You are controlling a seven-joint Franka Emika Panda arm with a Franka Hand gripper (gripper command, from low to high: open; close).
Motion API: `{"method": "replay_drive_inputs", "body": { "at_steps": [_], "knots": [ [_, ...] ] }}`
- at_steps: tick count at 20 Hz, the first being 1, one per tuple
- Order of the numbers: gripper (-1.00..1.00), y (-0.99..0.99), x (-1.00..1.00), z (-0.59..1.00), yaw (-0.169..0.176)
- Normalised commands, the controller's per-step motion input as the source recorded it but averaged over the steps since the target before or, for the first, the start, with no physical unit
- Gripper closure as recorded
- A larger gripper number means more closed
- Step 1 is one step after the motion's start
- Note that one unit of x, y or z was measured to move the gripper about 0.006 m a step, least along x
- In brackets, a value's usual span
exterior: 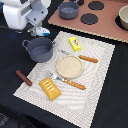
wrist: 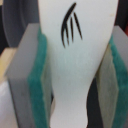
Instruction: Interact with the objects in diverse but meaningful ways.
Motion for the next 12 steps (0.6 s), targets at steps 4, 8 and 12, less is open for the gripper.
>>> {"method": "replay_drive_inputs", "body": {
  "at_steps": [4,8,12],
  "knots": [
    [1.00,-0.64,0.51,0.06,-0.026],
    [1.00,-0.56,0.58,0.02,-0.020],
    [1.00,-0.50,0.57,0.00,-0.007]
  ]
}}
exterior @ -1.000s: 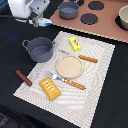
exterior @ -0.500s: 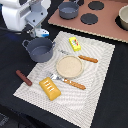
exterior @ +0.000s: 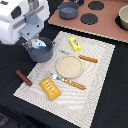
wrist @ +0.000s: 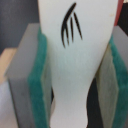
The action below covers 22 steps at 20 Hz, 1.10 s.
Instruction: Interact with the objects in diverse but meaningful ways.
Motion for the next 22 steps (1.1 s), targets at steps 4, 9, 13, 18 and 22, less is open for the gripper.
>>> {"method": "replay_drive_inputs", "body": {
  "at_steps": [4,9,13,18,22],
  "knots": [
    [1.00,-0.40,0.52,-0.02,-0.003],
    [1.00,-0.36,0.45,-0.12,0.000],
    [1.00,-0.40,0.35,-0.24,0.000],
    [1.00,-0.46,0.16,-0.35,0.000],
    [1.00,-0.22,0.02,-0.34,0.000]
  ]
}}
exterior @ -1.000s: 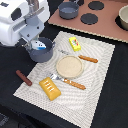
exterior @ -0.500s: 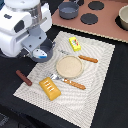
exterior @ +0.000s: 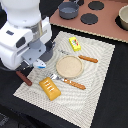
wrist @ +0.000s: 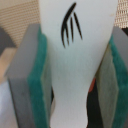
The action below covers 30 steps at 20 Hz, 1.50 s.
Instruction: Interact with the objects in diverse but meaningful ways.
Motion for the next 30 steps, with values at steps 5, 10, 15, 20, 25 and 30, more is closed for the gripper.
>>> {"method": "replay_drive_inputs", "body": {
  "at_steps": [5,10,15,20,25,30],
  "knots": [
    [1.00,0.00,-0.08,-0.16,0.010],
    [1.00,0.01,-0.06,-0.11,0.002],
    [-1.00,0.00,0.00,-0.02,0.000],
    [-1.00,0.00,-0.01,0.01,0.000],
    [-1.00,0.00,-0.01,0.03,0.000],
    [-1.00,0.00,0.05,0.29,-0.025]
  ]
}}
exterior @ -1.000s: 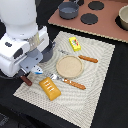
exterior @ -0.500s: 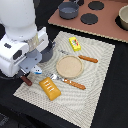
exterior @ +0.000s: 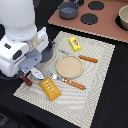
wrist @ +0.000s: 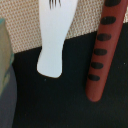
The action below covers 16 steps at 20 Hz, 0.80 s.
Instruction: Interact with the objects in diverse but meaningful ways.
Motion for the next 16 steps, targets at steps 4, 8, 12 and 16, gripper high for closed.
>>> {"method": "replay_drive_inputs", "body": {
  "at_steps": [4,8,12,16],
  "knots": [
    [-1.00,-0.01,0.54,0.44,-0.105],
    [-1.00,0.04,0.66,0.44,-0.131],
    [-1.00,0.27,0.76,0.48,-0.099],
    [-1.00,0.11,0.82,0.38,-0.095]
  ]
}}
